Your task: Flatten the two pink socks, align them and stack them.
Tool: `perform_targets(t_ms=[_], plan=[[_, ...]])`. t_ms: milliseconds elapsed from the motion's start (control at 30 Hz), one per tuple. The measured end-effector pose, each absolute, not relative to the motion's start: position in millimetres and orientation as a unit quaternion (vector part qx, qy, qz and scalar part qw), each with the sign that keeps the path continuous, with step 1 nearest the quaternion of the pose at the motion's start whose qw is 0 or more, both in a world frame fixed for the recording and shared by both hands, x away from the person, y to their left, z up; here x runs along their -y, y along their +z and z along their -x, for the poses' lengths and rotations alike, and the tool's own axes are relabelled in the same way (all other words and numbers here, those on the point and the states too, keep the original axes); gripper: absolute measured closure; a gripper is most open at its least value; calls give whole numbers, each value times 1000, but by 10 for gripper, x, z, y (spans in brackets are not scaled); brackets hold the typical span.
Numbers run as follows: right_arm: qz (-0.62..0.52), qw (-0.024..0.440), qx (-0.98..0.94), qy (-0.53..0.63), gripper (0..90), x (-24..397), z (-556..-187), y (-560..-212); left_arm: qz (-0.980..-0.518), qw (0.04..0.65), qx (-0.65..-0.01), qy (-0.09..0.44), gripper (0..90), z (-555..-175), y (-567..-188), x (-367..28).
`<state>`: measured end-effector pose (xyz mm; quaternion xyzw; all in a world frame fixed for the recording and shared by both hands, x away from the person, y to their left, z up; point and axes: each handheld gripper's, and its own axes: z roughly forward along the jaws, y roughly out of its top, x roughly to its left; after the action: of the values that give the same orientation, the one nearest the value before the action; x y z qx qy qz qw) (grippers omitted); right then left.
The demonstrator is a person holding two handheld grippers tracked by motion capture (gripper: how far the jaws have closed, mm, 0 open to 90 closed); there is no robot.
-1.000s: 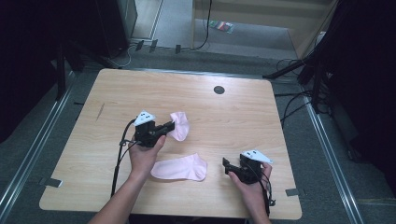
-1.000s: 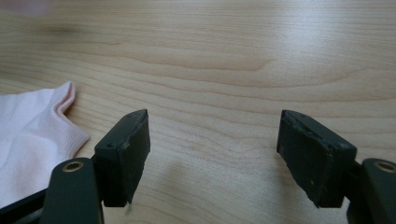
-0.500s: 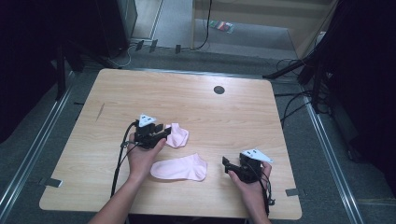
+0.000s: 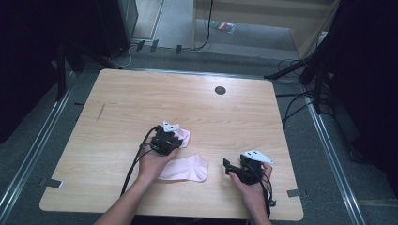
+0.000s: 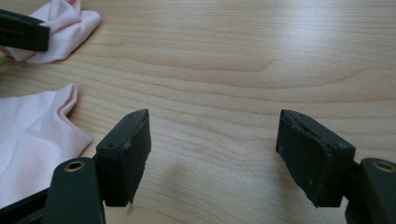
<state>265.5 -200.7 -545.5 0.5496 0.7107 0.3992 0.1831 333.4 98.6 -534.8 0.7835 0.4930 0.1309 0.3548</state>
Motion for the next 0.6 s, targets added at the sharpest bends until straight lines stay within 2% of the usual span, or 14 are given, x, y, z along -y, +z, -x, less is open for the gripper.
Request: perform_targets(t_ms=[67,167,200,233,267,300,367,500,600], plan=[[-547,184,-713,398,267,2002,-2657,-5454,-780,362,-497,121,876,-3344,-5340,-1033],[-549,187,-711,398,274,1998,-2652,-5448,-776,376,-491,121,883,-3318,-5312,-1069],[-548,191,-707,404,319,1995,-2640,-5414,-761,409,-489,121,883,-3278,-5263,-1119],[-548,191,-707,404,319,1995,-2640,-5414,-761,409,-489,121,883,-3278,-5263,-1119],[-537,192,-704,422,384,1965,-2625,-5325,-753,427,-485,128,883,-3251,-5230,-1150],[-537,192,-704,422,384,1965,-2625,-5325,-749,436,-482,131,883,-3235,-5207,-1167],[-524,182,-701,448,445,1903,-2615,-5202,-739,459,-471,144,883,-3192,-5154,-1204],[-494,166,-703,484,558,1685,-2646,-5003,-730,481,-460,155,883,-3135,-5111,-1206],[-495,147,-699,494,635,1476,-2737,-4931,-734,474,-461,155,881,-3136,-5139,-1189]])
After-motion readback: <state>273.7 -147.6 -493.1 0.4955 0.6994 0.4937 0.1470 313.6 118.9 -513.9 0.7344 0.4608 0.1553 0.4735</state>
